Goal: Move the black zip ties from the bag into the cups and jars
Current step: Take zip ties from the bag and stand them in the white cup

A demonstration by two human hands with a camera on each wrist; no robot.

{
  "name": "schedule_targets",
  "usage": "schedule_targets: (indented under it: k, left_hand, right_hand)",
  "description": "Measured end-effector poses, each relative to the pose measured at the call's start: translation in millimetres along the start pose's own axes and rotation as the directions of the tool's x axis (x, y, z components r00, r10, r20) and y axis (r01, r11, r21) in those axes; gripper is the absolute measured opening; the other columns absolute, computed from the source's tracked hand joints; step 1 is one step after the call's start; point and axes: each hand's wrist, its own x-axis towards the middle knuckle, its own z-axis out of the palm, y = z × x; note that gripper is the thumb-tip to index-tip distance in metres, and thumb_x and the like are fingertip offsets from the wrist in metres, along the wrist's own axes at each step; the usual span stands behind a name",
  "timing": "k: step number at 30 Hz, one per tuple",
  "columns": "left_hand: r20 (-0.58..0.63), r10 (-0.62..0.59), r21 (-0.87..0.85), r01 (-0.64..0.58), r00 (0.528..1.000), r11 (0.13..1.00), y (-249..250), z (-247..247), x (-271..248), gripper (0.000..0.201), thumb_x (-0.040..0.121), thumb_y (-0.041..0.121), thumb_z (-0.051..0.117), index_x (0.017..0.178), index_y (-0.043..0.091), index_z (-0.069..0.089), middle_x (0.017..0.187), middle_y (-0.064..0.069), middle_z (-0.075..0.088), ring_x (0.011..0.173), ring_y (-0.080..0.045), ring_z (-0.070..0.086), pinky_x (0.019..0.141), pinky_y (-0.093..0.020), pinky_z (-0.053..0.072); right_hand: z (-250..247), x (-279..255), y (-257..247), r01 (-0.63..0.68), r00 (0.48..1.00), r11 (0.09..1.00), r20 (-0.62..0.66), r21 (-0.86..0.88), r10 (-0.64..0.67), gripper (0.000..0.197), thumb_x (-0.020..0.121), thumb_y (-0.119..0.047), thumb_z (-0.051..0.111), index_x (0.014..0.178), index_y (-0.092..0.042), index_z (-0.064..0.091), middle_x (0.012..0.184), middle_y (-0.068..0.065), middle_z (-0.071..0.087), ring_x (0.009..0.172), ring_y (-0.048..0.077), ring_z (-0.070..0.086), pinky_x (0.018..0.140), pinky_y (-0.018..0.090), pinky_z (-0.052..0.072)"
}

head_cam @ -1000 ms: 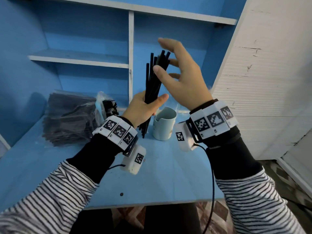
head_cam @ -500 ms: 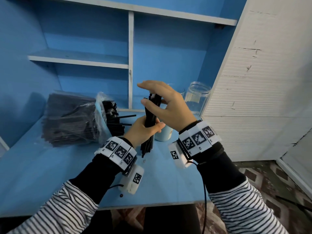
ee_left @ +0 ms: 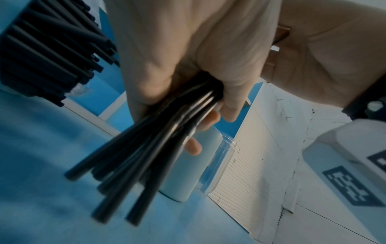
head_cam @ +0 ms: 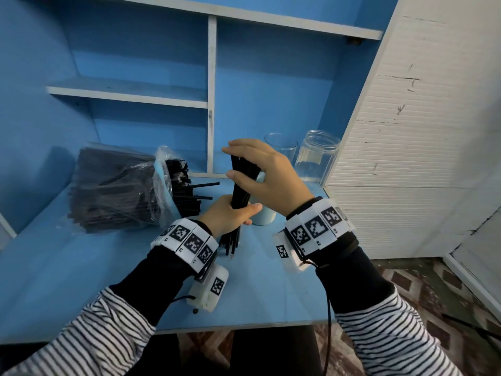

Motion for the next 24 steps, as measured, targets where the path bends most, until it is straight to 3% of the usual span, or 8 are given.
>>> schedule_targets:
  k: [3,6,8,11,15,17,20,24]
  left_hand:
    - [-0.030,0.019,-0.024,-0.020,0.999,1.000,4,-2,2,0.036,0.089,0.045,0.060,0.097,0.010,0.063,0.072,0.006,0.064,0.080,-0.011,0.071,0.092,-0.041,0.052]
    - [0.018,0.093,-0.037,-0.092,0.995,0.995,15,-8,-1,0.039,0.086,0.046,0.059,0.096,0.008,0.063,0.058,0.010,0.057,0.064,-0.012,0.063,0.088,-0.049,0.054]
    - [0.101,0.164,-0.032,-0.161,0.981,0.986,23,-9,-5,0.022,0.089,0.036,0.060,0.082,0.016,0.062,0.054,0.013,0.055,0.059,-0.011,0.057,0.078,-0.044,0.055]
    - [0.248,0.166,0.065,-0.188,0.954,0.980,38,-7,-12,0.028,0.092,0.018,0.061,0.065,0.019,0.055,0.054,0.012,0.055,0.057,-0.005,0.055,0.067,-0.023,0.048]
    - [0.332,0.165,0.083,-0.203,0.929,0.976,46,-8,-8,0.027,0.088,0.023,0.067,0.068,0.011,0.053,0.065,-0.003,0.055,0.063,-0.009,0.055,0.074,-0.026,0.045]
    - [0.297,0.199,0.007,-0.210,0.934,0.978,49,-7,-3,0.027,0.080,0.028,0.072,0.070,0.011,0.053,0.065,-0.002,0.053,0.066,-0.014,0.054,0.073,-0.033,0.045]
    - [0.128,0.268,-0.055,-0.263,0.955,0.963,54,-4,7,0.030,0.071,0.035,0.079,0.074,0.017,0.056,0.069,0.004,0.056,0.067,-0.012,0.056,0.070,-0.033,0.046]
    - [-0.123,0.318,-0.064,-0.327,0.940,0.943,58,-3,19,0.056,0.059,0.044,0.081,0.101,0.021,0.054,0.091,0.005,0.056,0.081,-0.008,0.055,0.075,-0.028,0.048]
  right_hand:
    - [-14,-2,-3,-0.077,0.997,0.992,0.035,0.099,0.074,0.078,0.084,-0.030,0.073,0.149,-0.024,0.029,0.151,-0.002,0.031,0.132,0.010,0.040,0.106,0.029,0.044]
    - [-24,-5,-1,-0.235,0.972,0.960,0.042,0.151,0.231,0.110,0.072,-0.040,0.080,0.152,-0.027,0.006,0.149,-0.004,0.023,0.115,0.006,0.047,0.090,0.013,0.046]
    - [-27,-6,3,-0.286,0.957,0.952,0.078,0.110,0.279,0.104,0.068,-0.045,0.081,0.150,-0.025,0.019,0.140,-0.002,0.033,0.113,0.008,0.047,0.087,0.005,0.041]
    - [-29,-6,6,-0.310,0.936,0.939,0.225,0.152,0.272,0.078,0.068,-0.050,0.081,0.136,-0.033,0.047,0.125,-0.008,0.049,0.118,0.004,0.048,0.100,0.018,0.039]
    - [-36,0,4,-0.341,0.916,0.923,0.285,0.179,0.283,0.032,0.082,-0.033,0.074,0.114,-0.030,0.066,0.082,-0.022,0.061,0.087,-0.003,0.060,0.081,0.014,0.046]
    - [-41,6,4,-0.334,0.929,0.927,0.227,0.171,0.292,0.017,0.085,-0.025,0.071,0.101,-0.018,0.071,0.085,-0.007,0.069,0.085,0.007,0.066,0.079,0.023,0.052]
    - [-49,17,2,-0.320,0.944,0.939,0.123,0.125,0.305,0.033,0.082,-0.024,0.069,0.090,0.008,0.064,0.089,0.025,0.066,0.084,0.034,0.064,0.076,0.047,0.054]
    - [-66,32,0,-0.224,0.968,0.963,-0.083,0.147,0.237,0.040,0.080,-0.024,0.066,0.081,0.015,0.057,0.079,0.032,0.059,0.073,0.040,0.060,0.065,0.046,0.051]
